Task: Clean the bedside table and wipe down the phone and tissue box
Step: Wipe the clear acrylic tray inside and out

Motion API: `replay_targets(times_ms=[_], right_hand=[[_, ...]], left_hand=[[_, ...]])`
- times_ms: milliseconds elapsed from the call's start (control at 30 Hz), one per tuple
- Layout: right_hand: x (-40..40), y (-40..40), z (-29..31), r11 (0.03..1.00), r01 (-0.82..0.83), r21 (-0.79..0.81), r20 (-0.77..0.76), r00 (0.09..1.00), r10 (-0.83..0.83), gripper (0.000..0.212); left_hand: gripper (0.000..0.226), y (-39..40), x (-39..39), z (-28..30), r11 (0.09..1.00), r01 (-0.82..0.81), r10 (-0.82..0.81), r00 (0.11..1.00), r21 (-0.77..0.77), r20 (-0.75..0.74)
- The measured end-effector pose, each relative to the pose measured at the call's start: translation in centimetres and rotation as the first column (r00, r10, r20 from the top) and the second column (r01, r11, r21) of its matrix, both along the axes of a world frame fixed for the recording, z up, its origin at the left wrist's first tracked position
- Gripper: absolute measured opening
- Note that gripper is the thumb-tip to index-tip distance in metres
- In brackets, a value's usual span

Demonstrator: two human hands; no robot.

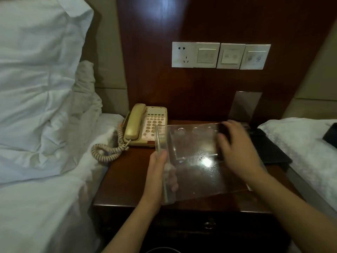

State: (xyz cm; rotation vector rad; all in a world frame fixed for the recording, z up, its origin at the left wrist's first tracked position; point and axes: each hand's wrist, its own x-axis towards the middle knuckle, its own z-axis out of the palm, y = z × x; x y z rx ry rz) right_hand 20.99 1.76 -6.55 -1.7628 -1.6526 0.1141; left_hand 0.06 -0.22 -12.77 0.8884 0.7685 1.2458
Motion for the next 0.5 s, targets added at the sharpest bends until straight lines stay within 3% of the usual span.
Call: replay_targets(times_ms=[133,200,333,500], right_hand=[[0.8,-2.6,-1.0,0.994,0.104,-0.019,0.006,0.995,-0.103,0.050],[-2.4,-4.6,-1.6,0.999,0.031,-0.011,0.046,0.998,-0.031,0.050],[-8.9,-5.3,-1.4,0.955,-0.295,0.014,0.133,0.948,0.291,0.050],[-8.4,-1.5,0.9,0.964,-0.265,0.019,0.152,0.954,0.259,0.049]], left_hand=[[0.039,0.2,0.1,-0.2,1.000,0.015,-0.016,0.999,0.011,0.041],[0.047,0.3,0.1,-0.4,1.000,0.016,-0.016,0.999,0.010,0.038],[0.058,0.4,0.1,-0.8,0.993,-0.086,0.087,0.996,0.086,0.000],[0.063,0.0,-0.2,-0.4,1.000,-0.018,0.017,1.000,0.014,0.008]])
